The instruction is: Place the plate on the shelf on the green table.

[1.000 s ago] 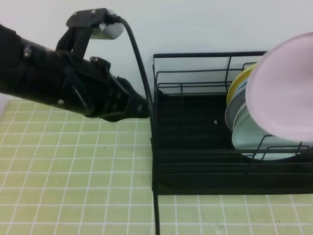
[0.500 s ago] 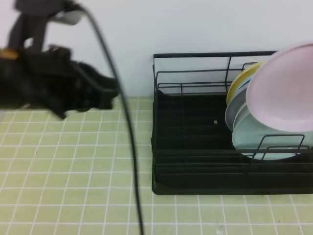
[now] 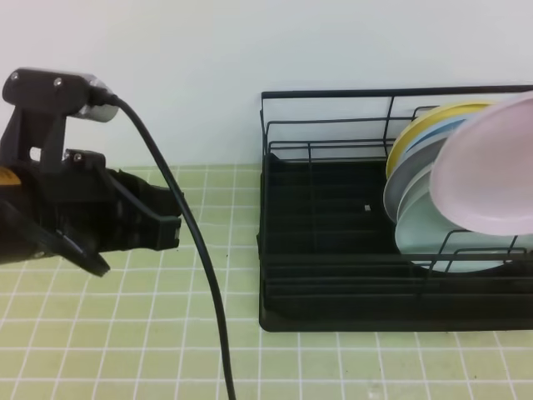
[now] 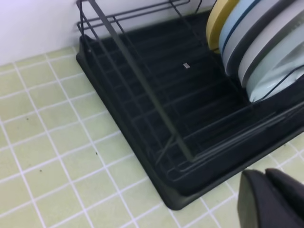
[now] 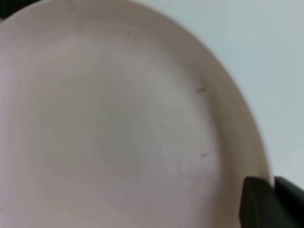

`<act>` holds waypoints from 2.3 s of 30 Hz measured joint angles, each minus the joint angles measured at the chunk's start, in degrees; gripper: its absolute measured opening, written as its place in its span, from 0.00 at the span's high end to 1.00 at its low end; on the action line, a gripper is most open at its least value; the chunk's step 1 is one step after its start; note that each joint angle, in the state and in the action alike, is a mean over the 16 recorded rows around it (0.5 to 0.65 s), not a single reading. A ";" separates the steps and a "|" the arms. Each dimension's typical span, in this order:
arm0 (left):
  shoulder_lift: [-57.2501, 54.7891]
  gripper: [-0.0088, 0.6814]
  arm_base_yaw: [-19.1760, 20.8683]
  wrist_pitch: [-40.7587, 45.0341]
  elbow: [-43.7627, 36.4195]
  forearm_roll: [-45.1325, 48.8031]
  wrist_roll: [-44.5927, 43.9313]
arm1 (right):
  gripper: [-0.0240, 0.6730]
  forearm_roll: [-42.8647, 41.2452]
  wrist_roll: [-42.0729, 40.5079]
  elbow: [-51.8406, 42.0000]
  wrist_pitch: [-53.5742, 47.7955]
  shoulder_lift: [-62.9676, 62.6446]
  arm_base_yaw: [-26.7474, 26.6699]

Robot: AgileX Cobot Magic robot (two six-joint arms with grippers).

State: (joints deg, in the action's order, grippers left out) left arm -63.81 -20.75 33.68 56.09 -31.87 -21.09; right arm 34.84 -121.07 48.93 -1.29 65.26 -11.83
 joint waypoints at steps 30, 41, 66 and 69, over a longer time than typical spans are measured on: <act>0.00 0.99 0.00 4.16 -0.61 -0.15 -1.60 | 0.95 -0.21 -8.41 -9.67 5.63 5.72 -3.94; 0.00 0.99 0.00 5.30 -0.61 -0.08 -2.77 | 0.77 -0.23 -9.08 -9.77 8.39 10.47 -3.94; 0.09 0.99 0.00 4.77 -0.61 -1.66 -3.49 | 0.41 0.04 6.51 -9.68 13.19 9.33 -6.99; 0.09 0.99 0.00 4.97 -0.61 -2.21 -3.33 | 0.41 0.06 10.45 -9.63 15.30 8.69 -8.76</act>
State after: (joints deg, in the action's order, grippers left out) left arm -63.72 -20.75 38.65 55.48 -34.08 -24.42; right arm 34.90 -110.62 39.30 14.01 73.95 -20.59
